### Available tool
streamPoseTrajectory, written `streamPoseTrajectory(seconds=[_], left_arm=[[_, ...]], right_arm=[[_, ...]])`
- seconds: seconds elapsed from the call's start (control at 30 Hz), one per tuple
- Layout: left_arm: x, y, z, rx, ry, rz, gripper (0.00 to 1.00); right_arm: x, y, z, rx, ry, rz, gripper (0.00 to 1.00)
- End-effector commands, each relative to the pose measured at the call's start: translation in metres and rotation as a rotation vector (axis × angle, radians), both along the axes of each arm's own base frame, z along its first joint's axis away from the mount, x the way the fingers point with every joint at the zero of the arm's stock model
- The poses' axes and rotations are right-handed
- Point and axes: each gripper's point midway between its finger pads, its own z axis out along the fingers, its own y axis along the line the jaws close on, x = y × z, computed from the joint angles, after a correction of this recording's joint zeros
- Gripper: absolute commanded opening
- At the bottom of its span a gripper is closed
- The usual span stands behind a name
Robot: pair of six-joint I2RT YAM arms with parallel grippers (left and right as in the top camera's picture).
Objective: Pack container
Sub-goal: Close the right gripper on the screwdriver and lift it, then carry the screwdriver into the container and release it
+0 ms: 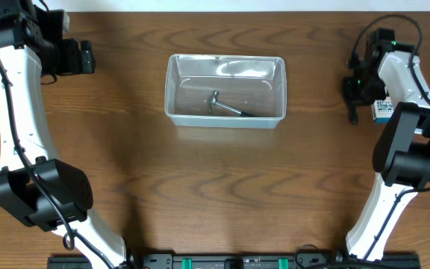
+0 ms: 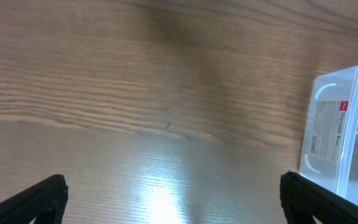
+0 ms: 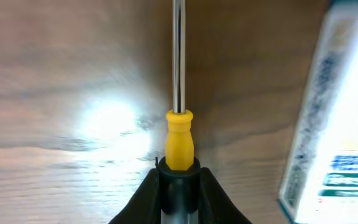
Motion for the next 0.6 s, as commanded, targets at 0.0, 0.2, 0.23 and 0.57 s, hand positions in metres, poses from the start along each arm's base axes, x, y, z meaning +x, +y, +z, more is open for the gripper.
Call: streamPoseTrajectory(seconds=[0.0,0.2,0.23,0.57], left_arm=[[-0.002,0.003,0.001,0.010,0.002,0.002,0.98],[-0.002,0.003,0.001,0.010,0.002,0.002,0.98],[-0.002,0.003,0.001,0.010,0.002,0.002,0.98],[-0.002,0.003,0.001,0.010,0.002,0.002,0.98]], right_arm=[[0.030,0.009,0.035,-0.015,-0.095,0.012,0.01],[0.062,0.048,0.103,0.024,-0.233,0.095,0.01],[0.066,0.059,0.115,0.040,-0.258,0.124,0.01],[0.085,0.193,0.213,0.068,-0.519,0.507,0.01]])
